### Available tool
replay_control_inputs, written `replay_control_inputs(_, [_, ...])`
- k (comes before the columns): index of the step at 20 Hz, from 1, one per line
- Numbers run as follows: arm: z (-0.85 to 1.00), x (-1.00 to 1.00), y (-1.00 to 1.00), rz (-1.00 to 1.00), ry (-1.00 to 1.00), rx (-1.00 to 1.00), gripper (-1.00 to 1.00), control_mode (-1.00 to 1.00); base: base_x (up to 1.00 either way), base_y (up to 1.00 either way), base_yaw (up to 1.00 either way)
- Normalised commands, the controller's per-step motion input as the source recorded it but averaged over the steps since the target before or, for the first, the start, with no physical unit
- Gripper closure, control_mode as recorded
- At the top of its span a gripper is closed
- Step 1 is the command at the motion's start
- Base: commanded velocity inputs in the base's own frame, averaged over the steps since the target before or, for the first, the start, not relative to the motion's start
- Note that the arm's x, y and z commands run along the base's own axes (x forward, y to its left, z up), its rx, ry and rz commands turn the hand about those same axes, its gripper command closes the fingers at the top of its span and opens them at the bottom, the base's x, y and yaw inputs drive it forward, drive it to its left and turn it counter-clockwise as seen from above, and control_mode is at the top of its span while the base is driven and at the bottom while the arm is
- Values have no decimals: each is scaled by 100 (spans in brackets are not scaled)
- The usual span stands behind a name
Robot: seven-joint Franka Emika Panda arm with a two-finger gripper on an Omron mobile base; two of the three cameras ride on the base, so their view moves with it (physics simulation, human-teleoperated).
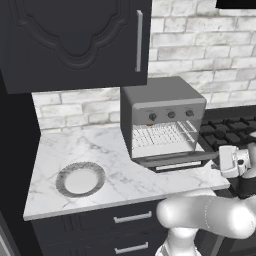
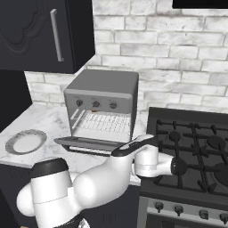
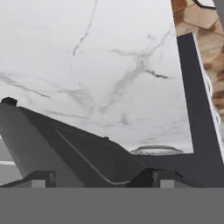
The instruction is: Pull the toaster oven rack outwards. Pick up the baguette from the plate and place it on the toaster oven rack. Close the toaster oven door fully and set the temperature to the lowest setting.
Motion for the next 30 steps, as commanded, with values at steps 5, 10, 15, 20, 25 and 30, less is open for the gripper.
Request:
replay_control_inputs(5, [71,16,98,-18,-20,0,-100,-100,0,0,0])
replay_control_inputs(10, [57,36,100,-19,-18,-2,-100,-100,0,0,0])
replay_control_inputs(15, [45,50,100,-18,-15,-4,-100,-100,0,0,0])
replay_control_inputs(20, [38,67,100,-16,-11,-1,-100,-100,0,0,0])
replay_control_inputs(25, [55,85,81,-5,-8,0,-100,-100,0,0,0])
replay_control_inputs(30, [80,70,33,0,-1,0,-100,-100,0,0,0])
